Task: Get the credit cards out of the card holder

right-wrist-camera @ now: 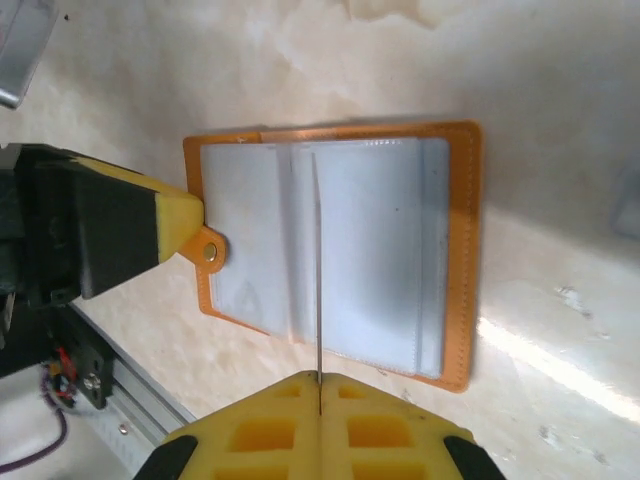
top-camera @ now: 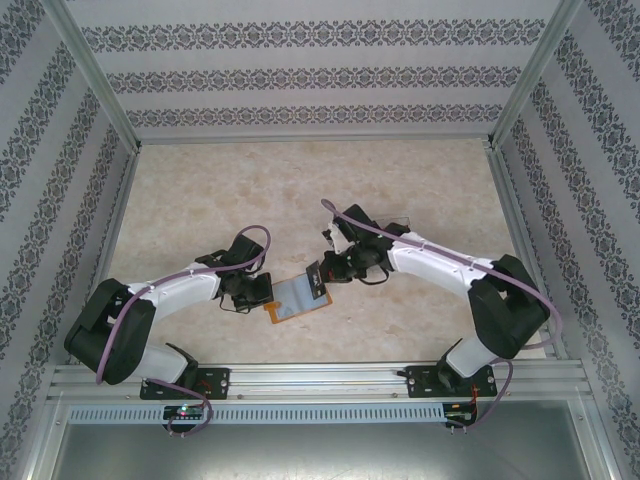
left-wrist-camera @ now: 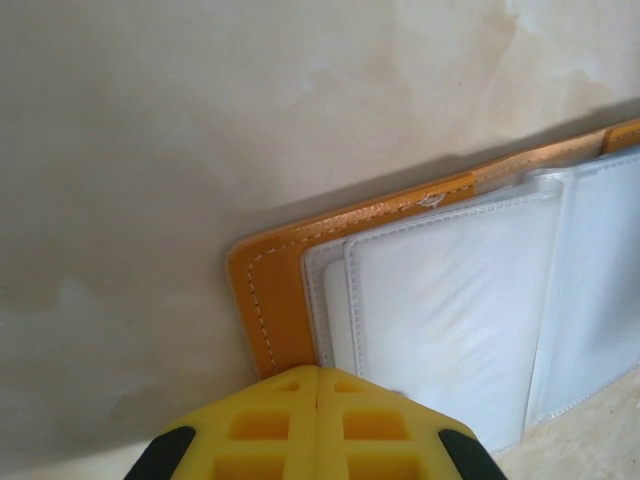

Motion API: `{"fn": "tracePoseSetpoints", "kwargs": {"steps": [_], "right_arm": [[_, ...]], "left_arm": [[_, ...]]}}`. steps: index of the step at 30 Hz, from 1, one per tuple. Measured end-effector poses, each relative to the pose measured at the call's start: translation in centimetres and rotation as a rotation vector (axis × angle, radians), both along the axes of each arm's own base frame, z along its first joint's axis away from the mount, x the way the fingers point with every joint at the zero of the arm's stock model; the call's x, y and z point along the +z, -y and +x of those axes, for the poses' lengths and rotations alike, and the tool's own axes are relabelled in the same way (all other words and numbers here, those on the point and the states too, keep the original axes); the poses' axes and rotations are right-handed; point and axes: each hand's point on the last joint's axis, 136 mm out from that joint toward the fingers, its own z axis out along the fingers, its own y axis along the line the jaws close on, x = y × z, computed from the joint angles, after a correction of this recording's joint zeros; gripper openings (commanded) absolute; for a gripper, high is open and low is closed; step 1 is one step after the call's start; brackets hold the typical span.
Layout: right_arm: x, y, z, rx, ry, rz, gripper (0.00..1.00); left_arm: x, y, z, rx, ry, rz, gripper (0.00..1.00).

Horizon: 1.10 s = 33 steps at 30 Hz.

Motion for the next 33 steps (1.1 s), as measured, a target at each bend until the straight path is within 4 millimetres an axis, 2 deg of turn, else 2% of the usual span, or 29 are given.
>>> {"fn": "tracePoseSetpoints", "kwargs": {"steps": [4,6,8,10,13,14,17,20,24,29,33], "right_arm": [[2.9,0.9,1.0,0.058,0.119,-0.061,0.00],[3.9,1.8,1.4,0.092,0.179,-0.114,0.00],[4.7,3.1,1.8,0.139,0.254,-0.192,0.00],[5.1,4.6,2.1,0.187,0.327,-0.269,0.00],[5.9,6.4,2.4,0.274,0.446,-0.366,0.00],[6.2,6.7,2.4,0.315,0.502,-0.392,0.00],[6.7,7.5,1.5,0.470,0.662,-0.476,0.00],[6.2,7.8,0.7,0.642,0.762,-0.557,0.00],[4.5,8.8,1.1,0.830,0.834,-0.692,0.00],[3.3,8.9,1.8,0.987,0.883,-0.783,0.00],[2.3,8.6,2.6,1.053,0.904,-0.822,0.00]], "left_arm": [[0.7,0.0,0.4,-0.005,0.024,0.002,0.20],[1.5,0.2,0.8,-0.005,0.043,-0.005,0.22],[2.7,0.4,1.3,-0.006,0.080,-0.019,0.28],[4.0,0.6,1.8,-0.008,0.119,-0.033,0.41],[6.0,0.6,2.3,-0.002,0.175,-0.053,0.78],[6.8,0.6,2.4,0.001,0.194,-0.059,0.86],[8.8,0.4,2.6,0.010,0.247,-0.072,0.98],[10.9,0.0,2.7,0.024,0.312,-0.081,1.00],[13.0,-1.0,2.6,0.050,0.386,-0.076,1.00],[14.1,-2.0,2.4,0.079,0.439,-0.062,1.00],[13.7,-2.7,1.8,0.093,0.441,-0.047,1.00]]}}
